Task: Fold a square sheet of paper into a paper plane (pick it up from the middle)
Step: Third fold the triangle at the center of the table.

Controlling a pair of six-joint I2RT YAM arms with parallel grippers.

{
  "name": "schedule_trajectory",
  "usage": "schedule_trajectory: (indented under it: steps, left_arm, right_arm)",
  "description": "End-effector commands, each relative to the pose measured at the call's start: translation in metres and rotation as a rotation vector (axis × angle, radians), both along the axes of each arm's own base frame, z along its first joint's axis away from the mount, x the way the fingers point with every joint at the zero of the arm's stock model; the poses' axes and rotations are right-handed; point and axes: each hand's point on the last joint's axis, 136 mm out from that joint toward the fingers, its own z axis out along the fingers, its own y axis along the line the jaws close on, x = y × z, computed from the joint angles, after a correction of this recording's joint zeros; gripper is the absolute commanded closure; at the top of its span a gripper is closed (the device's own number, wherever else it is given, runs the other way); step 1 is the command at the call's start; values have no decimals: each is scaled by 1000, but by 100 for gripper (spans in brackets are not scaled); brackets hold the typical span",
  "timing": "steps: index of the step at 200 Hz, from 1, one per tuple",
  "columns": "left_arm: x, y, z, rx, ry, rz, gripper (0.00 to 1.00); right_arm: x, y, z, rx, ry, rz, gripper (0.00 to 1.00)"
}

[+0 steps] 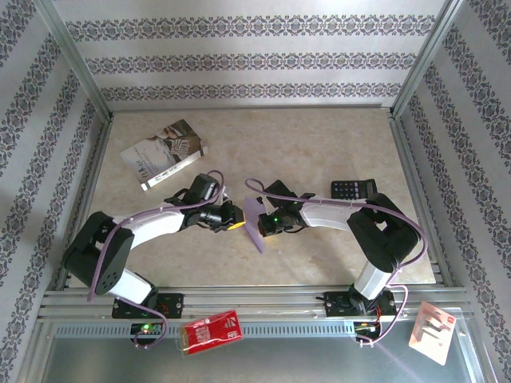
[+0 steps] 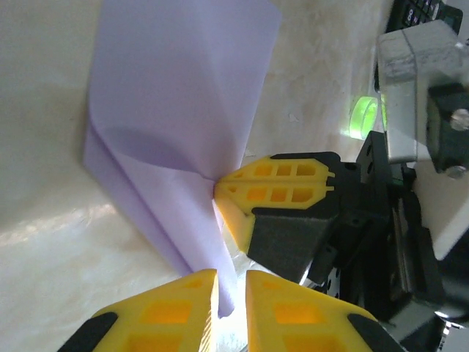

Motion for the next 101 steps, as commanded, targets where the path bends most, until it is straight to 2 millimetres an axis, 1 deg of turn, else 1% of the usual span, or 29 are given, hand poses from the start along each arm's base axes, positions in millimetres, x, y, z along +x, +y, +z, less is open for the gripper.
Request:
schedule_trajectory:
  steps: [1,44,68,101]
  left_arm:
    - [16,-21,10,-57,-37,2,86]
    - [23,-38,0,-54,-26,-30,88]
    - [26,-38,-12,-19,-7,-39,88]
    - [22,-34,-28,31,21,-60,88]
  right_arm:
    - [-8,-17,-20,-79,43,-6,100]
    - [-7,-17,-19,-77,42,-11,100]
    - [-8,-18,-20,-79,45,-11,100]
    - [-8,-18,-20,-78,44,-14,100]
